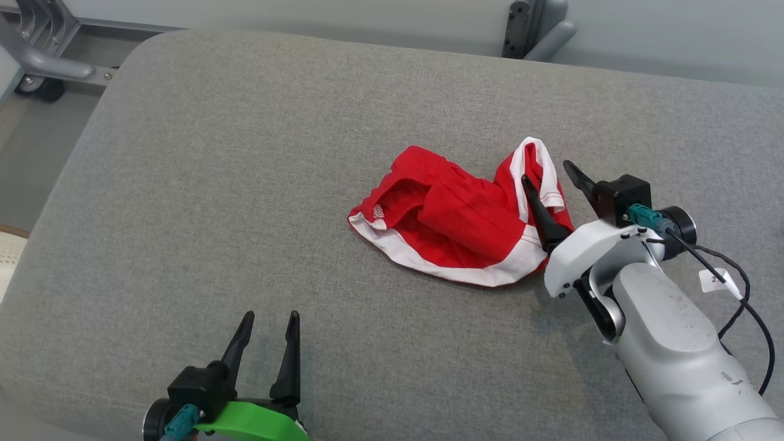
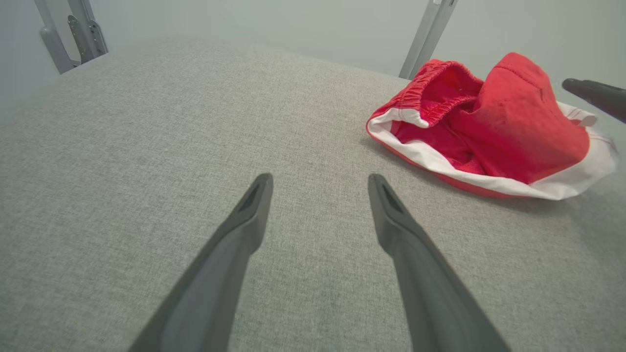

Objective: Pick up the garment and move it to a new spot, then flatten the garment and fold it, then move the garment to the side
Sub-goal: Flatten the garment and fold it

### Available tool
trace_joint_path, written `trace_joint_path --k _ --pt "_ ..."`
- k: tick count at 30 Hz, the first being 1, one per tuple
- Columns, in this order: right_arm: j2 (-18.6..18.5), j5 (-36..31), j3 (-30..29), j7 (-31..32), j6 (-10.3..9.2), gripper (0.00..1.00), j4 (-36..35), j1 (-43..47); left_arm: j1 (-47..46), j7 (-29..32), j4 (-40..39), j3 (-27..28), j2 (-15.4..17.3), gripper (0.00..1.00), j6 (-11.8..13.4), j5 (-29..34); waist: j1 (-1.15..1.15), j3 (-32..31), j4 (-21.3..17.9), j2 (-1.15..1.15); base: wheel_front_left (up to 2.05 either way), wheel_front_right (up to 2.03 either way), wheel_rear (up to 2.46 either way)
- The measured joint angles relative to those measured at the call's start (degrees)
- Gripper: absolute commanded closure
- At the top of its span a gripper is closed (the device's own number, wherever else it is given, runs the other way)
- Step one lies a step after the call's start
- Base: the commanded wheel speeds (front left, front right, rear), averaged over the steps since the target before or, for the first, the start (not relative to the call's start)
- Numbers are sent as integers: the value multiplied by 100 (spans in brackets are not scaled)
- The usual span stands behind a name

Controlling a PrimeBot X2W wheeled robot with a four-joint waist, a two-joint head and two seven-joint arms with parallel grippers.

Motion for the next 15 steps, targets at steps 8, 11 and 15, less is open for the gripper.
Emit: trace_joint_path --k 8,11,15 --pt "92 -197 -372 0 0 30 352 28 -64 0 2 -73 -1 0 18 -51 0 114 -8 0 0 0 0" --pt "85 -322 -599 0 0 65 430 27 -77 0 -13 -91 -1 0 24 -76 0 142 -9 0 0 0 0" --pt "96 -435 -795 0 0 100 513 42 -86 0 -18 -101 -1 0 24 -96 0 162 -1 0 0 0 0"
